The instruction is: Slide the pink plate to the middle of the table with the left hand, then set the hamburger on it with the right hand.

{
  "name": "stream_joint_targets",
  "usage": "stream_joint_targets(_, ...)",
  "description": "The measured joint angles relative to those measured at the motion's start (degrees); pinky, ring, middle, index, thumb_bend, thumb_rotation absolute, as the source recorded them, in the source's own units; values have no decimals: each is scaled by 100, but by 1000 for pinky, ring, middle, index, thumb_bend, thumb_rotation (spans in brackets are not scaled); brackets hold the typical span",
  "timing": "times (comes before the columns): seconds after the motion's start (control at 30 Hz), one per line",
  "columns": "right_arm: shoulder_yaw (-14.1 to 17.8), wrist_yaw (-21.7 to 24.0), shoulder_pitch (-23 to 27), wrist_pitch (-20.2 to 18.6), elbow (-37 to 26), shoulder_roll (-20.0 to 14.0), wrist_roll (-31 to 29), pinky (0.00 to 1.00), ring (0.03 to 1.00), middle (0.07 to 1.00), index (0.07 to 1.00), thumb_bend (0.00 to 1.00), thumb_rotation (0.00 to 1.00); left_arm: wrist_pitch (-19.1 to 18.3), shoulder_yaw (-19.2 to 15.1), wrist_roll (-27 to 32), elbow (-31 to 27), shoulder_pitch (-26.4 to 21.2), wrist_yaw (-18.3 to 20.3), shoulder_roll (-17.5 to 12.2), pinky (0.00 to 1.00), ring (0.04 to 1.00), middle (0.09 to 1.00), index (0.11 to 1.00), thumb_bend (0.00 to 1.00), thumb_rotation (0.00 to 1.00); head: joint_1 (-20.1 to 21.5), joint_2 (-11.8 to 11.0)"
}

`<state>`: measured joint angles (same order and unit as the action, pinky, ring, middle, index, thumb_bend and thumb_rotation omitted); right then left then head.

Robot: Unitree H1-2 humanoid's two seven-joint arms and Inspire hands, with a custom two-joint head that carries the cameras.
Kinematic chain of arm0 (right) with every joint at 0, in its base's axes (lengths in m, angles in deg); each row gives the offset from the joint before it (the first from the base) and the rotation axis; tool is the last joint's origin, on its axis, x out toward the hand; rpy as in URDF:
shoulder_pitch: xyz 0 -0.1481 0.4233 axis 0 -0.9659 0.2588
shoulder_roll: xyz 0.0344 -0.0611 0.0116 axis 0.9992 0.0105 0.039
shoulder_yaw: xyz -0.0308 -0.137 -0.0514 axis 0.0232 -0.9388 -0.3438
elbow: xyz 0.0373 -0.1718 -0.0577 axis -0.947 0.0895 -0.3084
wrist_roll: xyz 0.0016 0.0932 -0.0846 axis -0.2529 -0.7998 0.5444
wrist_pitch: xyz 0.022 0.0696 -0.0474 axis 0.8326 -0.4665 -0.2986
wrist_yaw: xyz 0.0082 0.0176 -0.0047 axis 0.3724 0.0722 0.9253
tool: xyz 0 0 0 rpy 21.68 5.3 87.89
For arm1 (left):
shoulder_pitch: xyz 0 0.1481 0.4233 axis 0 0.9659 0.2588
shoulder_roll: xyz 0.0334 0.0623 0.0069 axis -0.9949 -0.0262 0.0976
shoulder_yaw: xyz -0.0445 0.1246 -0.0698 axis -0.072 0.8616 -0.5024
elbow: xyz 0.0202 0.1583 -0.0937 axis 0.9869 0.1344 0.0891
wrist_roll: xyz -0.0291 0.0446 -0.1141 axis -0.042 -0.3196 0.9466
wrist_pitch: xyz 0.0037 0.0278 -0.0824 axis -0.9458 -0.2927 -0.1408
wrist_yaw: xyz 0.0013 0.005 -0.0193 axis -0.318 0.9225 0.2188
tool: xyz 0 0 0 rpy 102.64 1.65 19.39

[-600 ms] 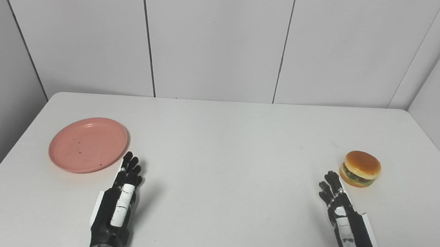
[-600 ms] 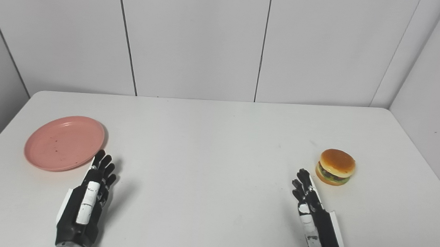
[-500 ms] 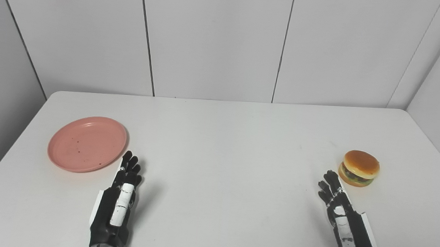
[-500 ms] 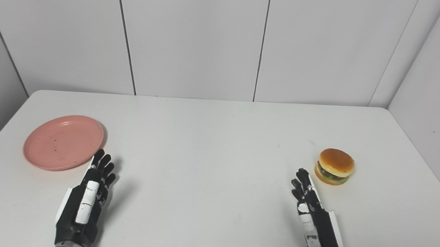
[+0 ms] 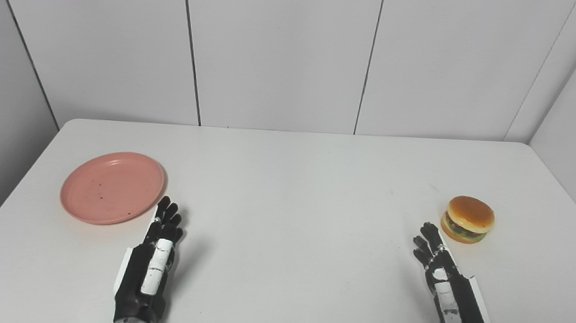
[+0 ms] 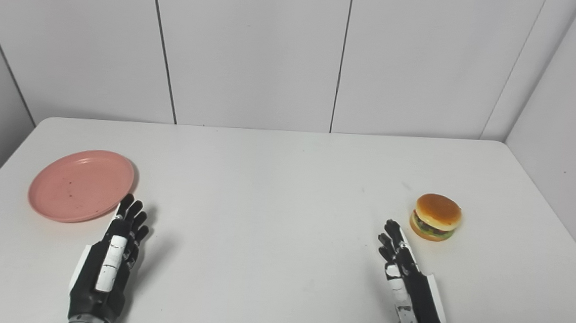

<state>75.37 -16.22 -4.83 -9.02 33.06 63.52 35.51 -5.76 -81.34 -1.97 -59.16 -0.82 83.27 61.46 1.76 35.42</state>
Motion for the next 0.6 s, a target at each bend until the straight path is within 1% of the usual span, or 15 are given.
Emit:
stream_joint_targets(0.47, -1, 0, -2, -4, -5, 0, 4, 945, 939, 960, 937, 924, 930, -1, 1, -13, -1, 0, 2, -1, 1000, 1000, 1000, 1000, 860, 813, 9, 0)
stream_joint_targets(0.6, -1, 0, -2, -5, -5, 0, 13, 947, 939, 959, 940, 915, 931, -1, 0, -13, -2, 0, 2, -2, 1000, 1000, 1000, 1000, 859, 800, 9, 9)
